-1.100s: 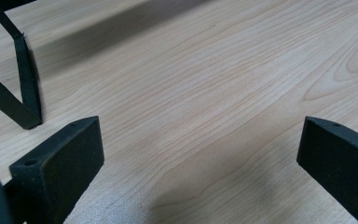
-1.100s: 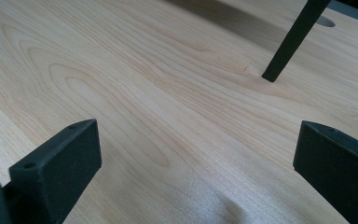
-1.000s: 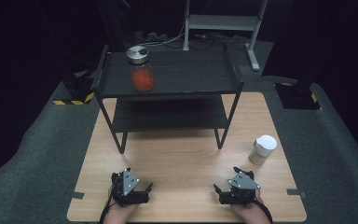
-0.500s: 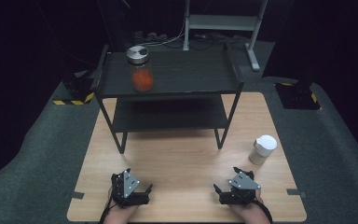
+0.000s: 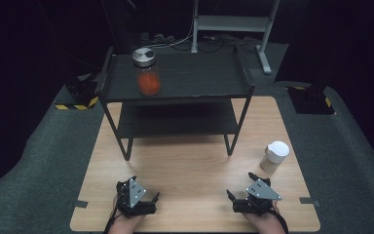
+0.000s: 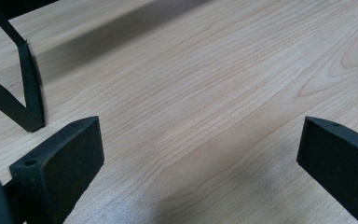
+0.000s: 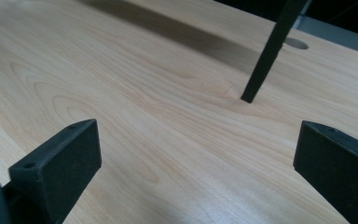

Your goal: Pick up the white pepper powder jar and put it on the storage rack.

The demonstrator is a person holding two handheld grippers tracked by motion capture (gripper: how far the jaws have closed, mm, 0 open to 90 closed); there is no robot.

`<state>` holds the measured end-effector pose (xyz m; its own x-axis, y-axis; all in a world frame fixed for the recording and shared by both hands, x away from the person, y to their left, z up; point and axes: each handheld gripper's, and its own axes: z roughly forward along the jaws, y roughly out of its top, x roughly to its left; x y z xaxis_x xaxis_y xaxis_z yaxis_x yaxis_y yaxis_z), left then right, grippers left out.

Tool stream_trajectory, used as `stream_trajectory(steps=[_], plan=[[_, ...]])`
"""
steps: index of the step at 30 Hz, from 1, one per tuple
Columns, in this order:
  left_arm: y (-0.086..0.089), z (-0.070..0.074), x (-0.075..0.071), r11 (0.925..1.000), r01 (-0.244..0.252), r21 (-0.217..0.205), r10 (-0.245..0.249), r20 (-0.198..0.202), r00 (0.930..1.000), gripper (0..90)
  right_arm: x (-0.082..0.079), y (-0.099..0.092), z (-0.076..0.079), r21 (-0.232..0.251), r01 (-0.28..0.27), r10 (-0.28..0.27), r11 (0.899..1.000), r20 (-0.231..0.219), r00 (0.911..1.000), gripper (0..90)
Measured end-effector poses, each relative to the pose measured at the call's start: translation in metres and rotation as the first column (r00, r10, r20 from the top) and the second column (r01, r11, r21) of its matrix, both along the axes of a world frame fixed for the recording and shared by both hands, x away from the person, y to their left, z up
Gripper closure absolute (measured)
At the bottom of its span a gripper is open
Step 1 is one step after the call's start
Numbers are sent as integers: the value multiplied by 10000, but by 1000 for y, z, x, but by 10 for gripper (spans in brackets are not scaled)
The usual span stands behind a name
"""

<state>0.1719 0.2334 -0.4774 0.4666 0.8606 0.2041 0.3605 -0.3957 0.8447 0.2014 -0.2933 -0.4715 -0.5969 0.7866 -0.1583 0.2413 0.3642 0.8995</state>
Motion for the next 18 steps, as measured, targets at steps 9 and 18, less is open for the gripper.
stream_trajectory(steps=[9, 18], plan=[[1, 0, 0, 10000, 17, -56, -17, -4, 10000, 6, -6, -14, 5, 493, 544, -563, 9973, 370, 9977, 0], [2, 0, 0, 10000, 61, -61, -61, -2, 10000, 6, -10, -29, 7, 862, 1012, -1068, 9911, 632, 9923, 0]])
